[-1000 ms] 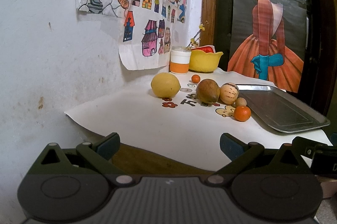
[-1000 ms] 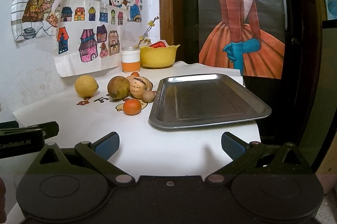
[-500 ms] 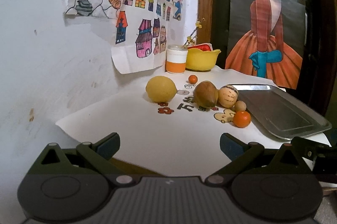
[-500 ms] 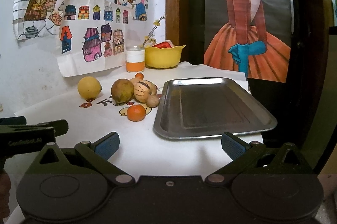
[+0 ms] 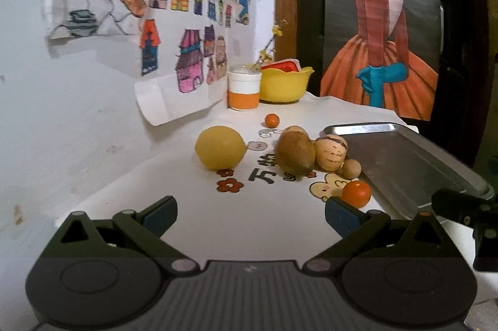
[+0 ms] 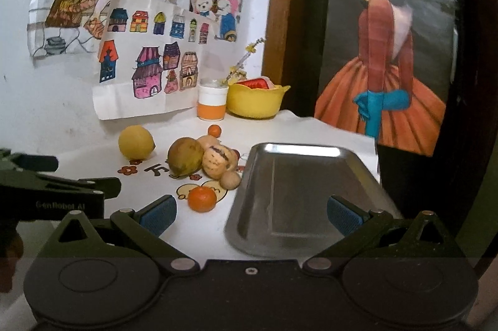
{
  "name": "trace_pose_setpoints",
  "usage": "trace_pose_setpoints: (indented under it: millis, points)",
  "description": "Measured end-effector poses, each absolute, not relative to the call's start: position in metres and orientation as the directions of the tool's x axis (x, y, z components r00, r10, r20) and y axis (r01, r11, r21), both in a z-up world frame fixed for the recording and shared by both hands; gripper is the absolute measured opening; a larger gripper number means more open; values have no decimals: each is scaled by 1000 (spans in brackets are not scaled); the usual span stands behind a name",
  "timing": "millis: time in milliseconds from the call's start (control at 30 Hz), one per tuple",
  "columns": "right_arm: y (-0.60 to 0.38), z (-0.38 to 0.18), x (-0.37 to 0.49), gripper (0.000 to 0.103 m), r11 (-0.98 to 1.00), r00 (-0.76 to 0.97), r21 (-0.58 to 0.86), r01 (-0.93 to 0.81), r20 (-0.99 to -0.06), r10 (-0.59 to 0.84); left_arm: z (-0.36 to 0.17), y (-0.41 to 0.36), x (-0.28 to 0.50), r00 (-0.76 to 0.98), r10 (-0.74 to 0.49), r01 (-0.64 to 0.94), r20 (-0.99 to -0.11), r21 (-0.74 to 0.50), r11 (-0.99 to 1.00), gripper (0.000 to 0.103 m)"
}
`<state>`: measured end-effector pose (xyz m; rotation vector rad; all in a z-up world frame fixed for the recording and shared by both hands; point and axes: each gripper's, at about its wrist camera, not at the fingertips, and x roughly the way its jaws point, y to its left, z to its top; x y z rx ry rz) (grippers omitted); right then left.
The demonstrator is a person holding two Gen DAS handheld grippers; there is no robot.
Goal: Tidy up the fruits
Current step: 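Move the left tool toward the brown oval fruit while the right tool approaches the tangerine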
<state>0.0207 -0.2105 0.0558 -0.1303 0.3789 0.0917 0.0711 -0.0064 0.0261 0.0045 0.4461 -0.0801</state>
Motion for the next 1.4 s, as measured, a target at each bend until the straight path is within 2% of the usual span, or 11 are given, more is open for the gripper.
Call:
trace_pose_setpoints:
  millis: [400,667,800,933,1000,1400]
  points:
    - [-202,55,55,102,964,867,-71,-255,-459,195,34,0,114,850,-163,151,-500,-64,986,103]
    - [-186,44,72,102,959,839,-59,-276,-502,210,34,-7,138,816,-228,225,-531,-72,972,103]
    - [-187,41,82,94,964,827,5,-264,-513,229,34,-11,151,805,-251,255,-537,-68,964,103]
    - [-183,38,91,91,969,828,0,-248,-518,213,34,-12,164,797,-278,283,-536,-76,956,103]
    - [-182,36,96,83,969,826,0,-248,-522,212,34,-11,172,791,-291,294,-539,-83,952,103]
    - [-175,25,120,59,962,791,27,-271,-564,238,28,-14,208,748,-324,290,-579,-154,944,101]
